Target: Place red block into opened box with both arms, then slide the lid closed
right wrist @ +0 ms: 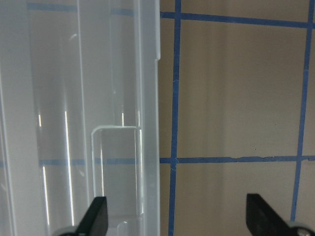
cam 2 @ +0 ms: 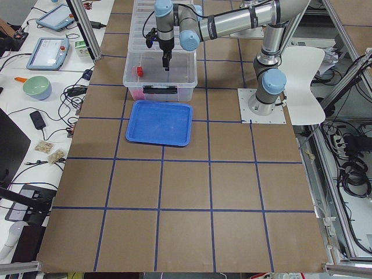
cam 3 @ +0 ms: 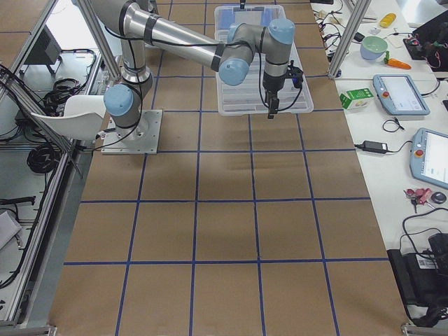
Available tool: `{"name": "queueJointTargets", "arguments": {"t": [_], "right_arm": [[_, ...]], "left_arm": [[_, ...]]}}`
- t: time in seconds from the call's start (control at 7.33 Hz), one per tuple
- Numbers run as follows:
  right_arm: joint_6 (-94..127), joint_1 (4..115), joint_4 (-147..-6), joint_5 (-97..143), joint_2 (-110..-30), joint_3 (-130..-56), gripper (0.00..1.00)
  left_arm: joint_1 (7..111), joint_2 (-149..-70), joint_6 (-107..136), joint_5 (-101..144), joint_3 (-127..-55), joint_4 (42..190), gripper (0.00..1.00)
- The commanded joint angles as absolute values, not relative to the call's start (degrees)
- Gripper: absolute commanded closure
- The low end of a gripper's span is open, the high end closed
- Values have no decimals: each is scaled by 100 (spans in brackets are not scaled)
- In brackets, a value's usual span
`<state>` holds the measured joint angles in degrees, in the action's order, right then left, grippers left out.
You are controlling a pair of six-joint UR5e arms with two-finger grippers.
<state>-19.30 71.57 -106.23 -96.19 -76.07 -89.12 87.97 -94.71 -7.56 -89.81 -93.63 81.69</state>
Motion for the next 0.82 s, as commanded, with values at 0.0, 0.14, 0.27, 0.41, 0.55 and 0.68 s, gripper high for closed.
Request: {"name": "queueJointTargets", "arguments": {"t": [0.0,0.14,0.27,0.41,0.55,0.68], "right_arm": [[-2196,6926,-10661,-9615,-7419,-8912,0],[-2197,6917,-10661,-9624,-7409,-8912,0],[-2206,6891,-10661,-9755,-7374,-8912,0],[-2197,6856,-10652,-9825,-7348,-8921,0],[-2119,6855,-10626,-9817,-7339,-8973,0],[-2101,6855,-10600,-9756,-7339,-9008,0]], "left_arm": [[8798,-9124,-756,-9017,-9105,8552,0],[8798,-9062,-765,-9035,-9105,8560,0],[8798,-9062,-765,-9035,-9123,8561,0],[8798,-9044,-765,-9044,-9132,8561,0],[8798,-9035,-765,-9035,-9114,8561,0],[8789,-9044,-765,-9035,-9106,8552,0]]}}
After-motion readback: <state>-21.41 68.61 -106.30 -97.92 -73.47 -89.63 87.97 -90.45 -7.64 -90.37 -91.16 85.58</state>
